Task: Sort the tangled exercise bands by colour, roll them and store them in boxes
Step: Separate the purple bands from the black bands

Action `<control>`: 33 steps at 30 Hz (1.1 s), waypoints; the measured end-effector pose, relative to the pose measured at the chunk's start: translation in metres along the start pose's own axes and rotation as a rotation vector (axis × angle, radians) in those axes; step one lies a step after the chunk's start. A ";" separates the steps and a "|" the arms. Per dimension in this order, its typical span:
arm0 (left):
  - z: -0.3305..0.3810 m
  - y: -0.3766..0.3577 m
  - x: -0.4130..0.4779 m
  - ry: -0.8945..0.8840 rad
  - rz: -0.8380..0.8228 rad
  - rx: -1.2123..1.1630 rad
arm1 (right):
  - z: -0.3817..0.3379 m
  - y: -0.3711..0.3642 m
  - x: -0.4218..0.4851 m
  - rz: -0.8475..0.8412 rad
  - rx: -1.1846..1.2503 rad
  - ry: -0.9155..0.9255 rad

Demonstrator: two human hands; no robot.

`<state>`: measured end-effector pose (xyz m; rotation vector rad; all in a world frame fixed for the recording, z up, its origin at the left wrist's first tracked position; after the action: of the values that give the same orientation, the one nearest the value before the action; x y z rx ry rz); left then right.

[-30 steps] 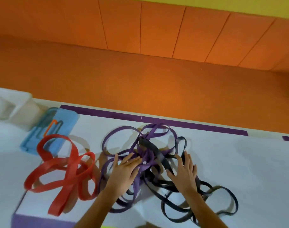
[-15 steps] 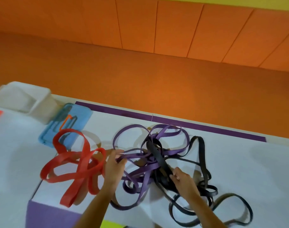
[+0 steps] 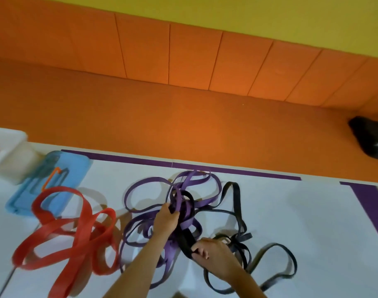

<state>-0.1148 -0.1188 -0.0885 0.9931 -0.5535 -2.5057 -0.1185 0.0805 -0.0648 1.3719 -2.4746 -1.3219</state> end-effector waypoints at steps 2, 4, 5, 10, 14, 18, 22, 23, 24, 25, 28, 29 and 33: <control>-0.006 0.008 -0.002 -0.026 0.041 -0.086 | 0.005 0.000 0.000 -0.019 0.163 -0.052; -0.019 0.016 -0.002 -0.006 0.033 -0.239 | 0.016 0.003 0.003 0.011 0.272 -0.132; -0.026 0.020 -0.004 0.019 0.025 -0.325 | 0.022 0.007 0.007 0.065 0.271 -0.153; -0.052 0.029 -0.032 0.080 0.011 -0.467 | 0.020 0.027 0.044 0.298 0.201 -0.171; -0.041 0.026 -0.057 -0.058 -0.077 -0.512 | -0.004 -0.005 0.080 0.172 0.397 -0.243; -0.035 0.045 -0.065 -0.201 -0.109 -0.544 | -0.015 -0.018 0.088 0.177 0.691 -0.295; -0.024 0.036 -0.064 -0.269 -0.251 -0.392 | -0.021 -0.018 0.088 0.106 1.018 -0.363; -0.019 0.027 -0.066 -0.276 -0.294 -0.338 | -0.021 -0.014 0.086 0.120 1.088 -0.387; -0.016 0.019 -0.067 -0.275 -0.313 -0.306 | -0.021 -0.010 0.083 0.129 1.118 -0.407; -0.015 0.014 -0.068 -0.264 -0.313 -0.303 | -0.021 -0.006 0.080 0.129 1.109 -0.422; -0.014 0.014 -0.065 -0.213 -0.284 -0.414 | -0.015 0.002 0.071 0.108 1.015 -0.441; -0.014 0.017 -0.064 -0.195 -0.278 -0.481 | -0.013 0.002 0.070 0.087 1.007 -0.440; -0.020 0.031 -0.055 -0.099 -0.199 -0.769 | -0.013 -0.007 0.066 -0.032 1.067 -0.427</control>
<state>-0.0570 -0.1225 -0.0561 0.6366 0.4924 -2.5862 -0.1492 0.0237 -0.0843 1.2711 -3.7055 -0.1870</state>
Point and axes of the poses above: each hand's wrist, its own x-axis towards the middle knuckle, its own y-axis out of the back of the hand, z = x × y, the point moved 10 cm from there along x, towards the middle knuckle, and after that the axes turned 3 degrees about x, right-handed, at the moved point
